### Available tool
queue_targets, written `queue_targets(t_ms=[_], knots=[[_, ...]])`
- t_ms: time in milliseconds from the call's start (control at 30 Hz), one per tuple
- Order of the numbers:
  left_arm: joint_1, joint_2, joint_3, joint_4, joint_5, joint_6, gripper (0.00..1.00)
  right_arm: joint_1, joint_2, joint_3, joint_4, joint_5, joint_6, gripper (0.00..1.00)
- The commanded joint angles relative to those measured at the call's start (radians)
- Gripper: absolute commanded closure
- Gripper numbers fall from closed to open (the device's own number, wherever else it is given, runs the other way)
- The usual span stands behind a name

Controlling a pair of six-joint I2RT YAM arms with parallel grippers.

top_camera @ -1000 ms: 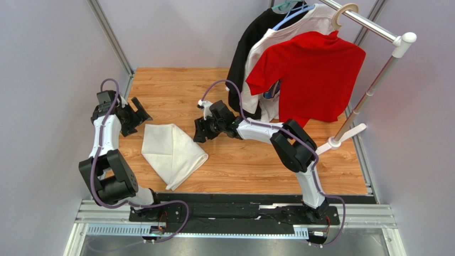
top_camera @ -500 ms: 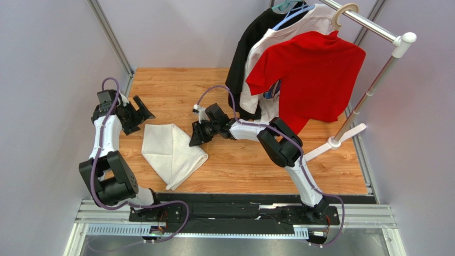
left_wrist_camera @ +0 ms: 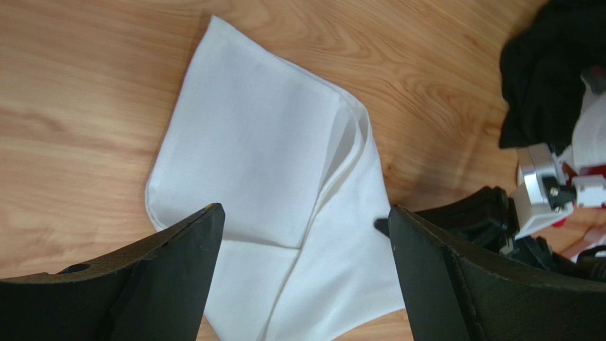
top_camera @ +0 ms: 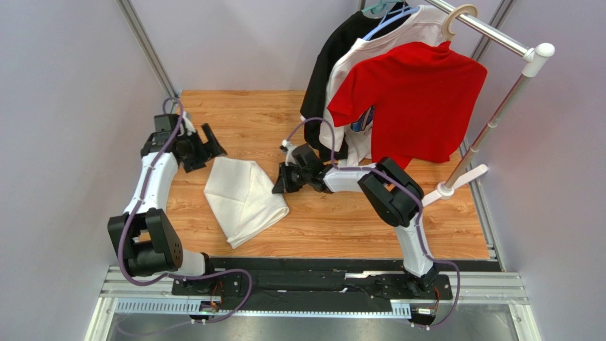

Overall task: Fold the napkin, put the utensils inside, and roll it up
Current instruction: Fold the napkin

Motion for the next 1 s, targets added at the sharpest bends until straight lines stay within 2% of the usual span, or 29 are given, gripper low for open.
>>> queue_targets(t_ms=[0, 233, 400, 433, 500, 567, 667, 833, 967], knots=[[-0.153, -0.035, 0.016, 0.014, -0.022, 0.017, 0.05, -0.065, -0.142, -0.172, 0.001, 0.173, 0.005, 1.00], [-0.339, -0.080, -0.021, -0.003, -0.058, -0.023, 0.05, -0.123, -0.328, -0.372, -0.054, 0.334, -0.012, 1.00], [-0.379, -0.200, -0.200, 0.089, -0.016, -0.150, 0.05, -0.131, -0.394, -0.422, -0.065, 0.360, -0.002, 0.99], [-0.388, -0.220, -0.235, 0.110, -0.001, -0.170, 0.05, -0.134, -0.404, -0.425, -0.073, 0.347, -0.003, 0.95], [-0.420, -0.266, -0.323, 0.146, -0.001, -0.213, 0.06, -0.133, -0.452, -0.432, -0.086, 0.330, -0.002, 0.71], [-0.448, -0.300, -0.398, 0.169, -0.004, -0.244, 0.08, -0.133, -0.495, -0.445, -0.120, 0.328, -0.005, 0.52], [-0.462, -0.323, -0.498, 0.222, 0.016, -0.284, 0.11, -0.133, -0.617, -0.484, -0.186, 0.333, 0.003, 0.39], [-0.466, -0.341, -0.585, 0.270, 0.059, -0.330, 0.14, -0.131, -0.792, -0.576, -0.261, 0.316, 0.110, 0.33], [-0.470, -0.364, -0.622, 0.299, 0.058, -0.355, 0.16, -0.125, -0.820, -0.681, -0.200, 0.281, 0.173, 0.32]])
